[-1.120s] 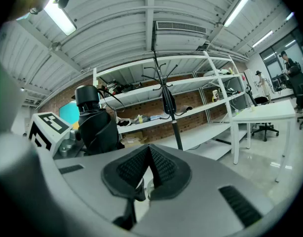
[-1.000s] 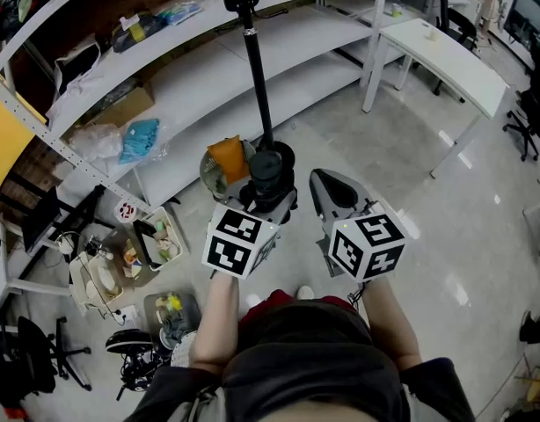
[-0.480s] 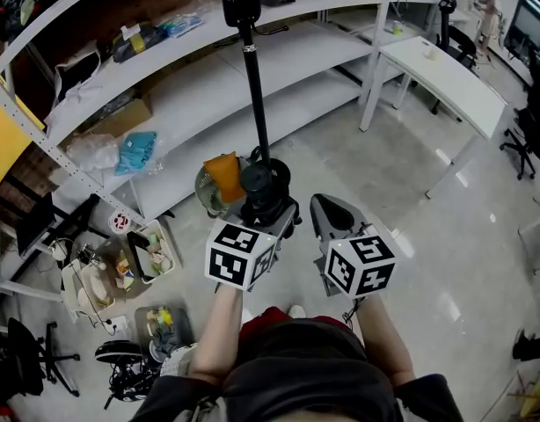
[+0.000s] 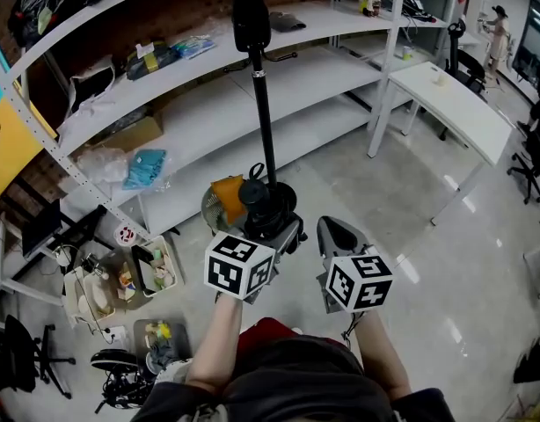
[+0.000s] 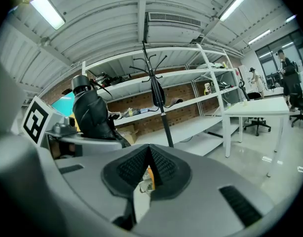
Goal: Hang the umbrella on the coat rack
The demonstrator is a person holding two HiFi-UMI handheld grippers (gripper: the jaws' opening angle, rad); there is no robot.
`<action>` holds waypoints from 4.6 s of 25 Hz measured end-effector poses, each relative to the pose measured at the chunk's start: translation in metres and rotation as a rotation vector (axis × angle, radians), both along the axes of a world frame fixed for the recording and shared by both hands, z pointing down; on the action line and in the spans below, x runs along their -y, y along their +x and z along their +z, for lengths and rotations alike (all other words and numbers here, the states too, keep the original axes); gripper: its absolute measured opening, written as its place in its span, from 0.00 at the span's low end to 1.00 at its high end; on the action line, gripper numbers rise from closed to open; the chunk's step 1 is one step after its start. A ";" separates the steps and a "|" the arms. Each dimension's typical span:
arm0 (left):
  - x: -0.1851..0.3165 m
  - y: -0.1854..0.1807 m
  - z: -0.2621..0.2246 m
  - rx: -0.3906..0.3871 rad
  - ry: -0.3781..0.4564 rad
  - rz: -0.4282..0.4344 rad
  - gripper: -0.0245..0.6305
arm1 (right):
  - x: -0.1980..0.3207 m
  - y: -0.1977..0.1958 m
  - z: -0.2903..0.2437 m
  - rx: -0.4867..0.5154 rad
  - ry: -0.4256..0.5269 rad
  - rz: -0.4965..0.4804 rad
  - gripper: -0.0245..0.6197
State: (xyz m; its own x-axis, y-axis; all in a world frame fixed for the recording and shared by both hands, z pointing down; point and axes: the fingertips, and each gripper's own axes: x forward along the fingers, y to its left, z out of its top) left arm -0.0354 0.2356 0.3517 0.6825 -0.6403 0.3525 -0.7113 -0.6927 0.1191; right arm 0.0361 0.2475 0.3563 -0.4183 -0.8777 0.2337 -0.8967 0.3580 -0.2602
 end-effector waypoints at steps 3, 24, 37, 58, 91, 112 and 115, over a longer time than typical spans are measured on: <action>0.004 0.003 -0.001 0.008 0.001 -0.004 0.35 | 0.005 0.005 0.000 -0.006 0.003 0.007 0.07; 0.069 0.018 -0.003 -0.018 0.005 0.005 0.35 | 0.072 0.025 0.007 0.002 -0.024 0.050 0.07; 0.185 0.017 0.001 -0.093 -0.046 0.044 0.35 | 0.183 0.026 0.007 -0.011 -0.052 0.091 0.07; 0.343 0.004 0.017 -0.032 -0.078 0.125 0.35 | 0.357 0.019 0.014 0.010 -0.097 0.149 0.07; 0.474 0.094 0.028 0.004 -0.122 0.219 0.35 | 0.473 0.108 0.022 0.026 -0.125 0.233 0.07; 0.537 0.124 0.062 0.004 -0.206 0.116 0.35 | 0.532 0.136 0.049 0.033 -0.204 0.139 0.07; 0.543 0.120 0.066 -0.007 -0.218 0.084 0.35 | 0.535 0.137 0.053 0.030 -0.216 0.130 0.07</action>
State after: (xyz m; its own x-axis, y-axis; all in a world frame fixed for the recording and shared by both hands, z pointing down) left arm 0.0841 -0.3072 0.4173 0.7331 -0.4900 0.4716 -0.6508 -0.7068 0.2773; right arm 0.1731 -0.2875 0.4092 -0.3144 -0.8555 0.4113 -0.9224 0.1730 -0.3452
